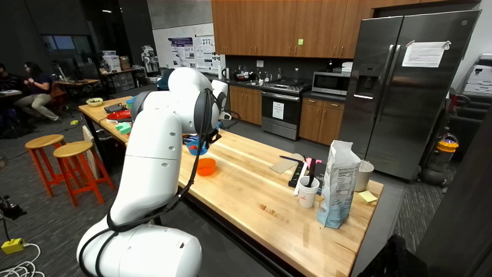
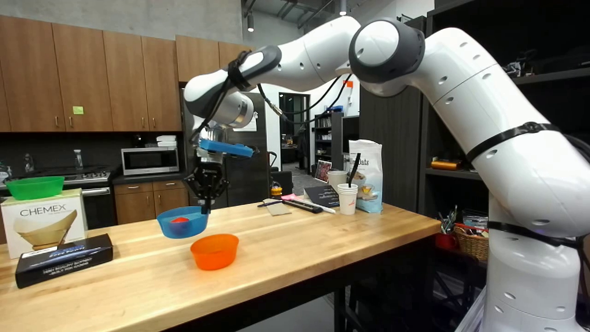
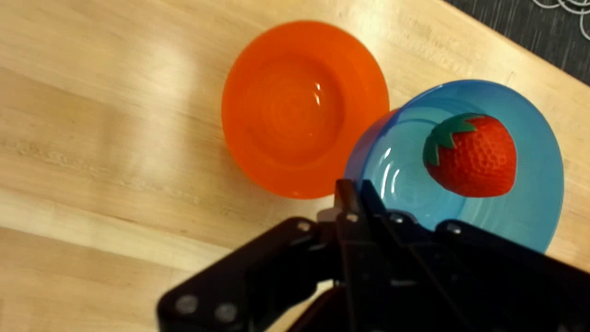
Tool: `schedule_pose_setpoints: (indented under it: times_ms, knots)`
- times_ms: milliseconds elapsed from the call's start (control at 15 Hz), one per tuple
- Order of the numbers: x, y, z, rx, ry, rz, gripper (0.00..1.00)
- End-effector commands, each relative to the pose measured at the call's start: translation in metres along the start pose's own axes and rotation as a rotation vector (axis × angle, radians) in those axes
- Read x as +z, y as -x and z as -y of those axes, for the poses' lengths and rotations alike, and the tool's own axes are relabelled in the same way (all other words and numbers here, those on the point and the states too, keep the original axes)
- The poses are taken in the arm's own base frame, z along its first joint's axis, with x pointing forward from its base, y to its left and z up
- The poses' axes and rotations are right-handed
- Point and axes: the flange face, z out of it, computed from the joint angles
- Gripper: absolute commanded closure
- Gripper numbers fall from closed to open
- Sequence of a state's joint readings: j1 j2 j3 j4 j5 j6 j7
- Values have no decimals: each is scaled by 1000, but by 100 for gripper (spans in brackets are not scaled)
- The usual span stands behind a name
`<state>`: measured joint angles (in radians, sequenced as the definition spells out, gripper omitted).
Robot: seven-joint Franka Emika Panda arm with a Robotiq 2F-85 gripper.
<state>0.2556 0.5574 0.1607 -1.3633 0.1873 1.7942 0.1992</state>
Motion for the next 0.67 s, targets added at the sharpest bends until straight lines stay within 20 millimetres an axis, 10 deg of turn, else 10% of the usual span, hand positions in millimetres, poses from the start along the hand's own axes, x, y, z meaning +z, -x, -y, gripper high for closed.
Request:
schedule_pose_setpoints:
  times_ms: [0,600]
  knots:
    - [-12,8,-2,88,60,94,99]
    - [-16,25,-13,205,465,228,99]
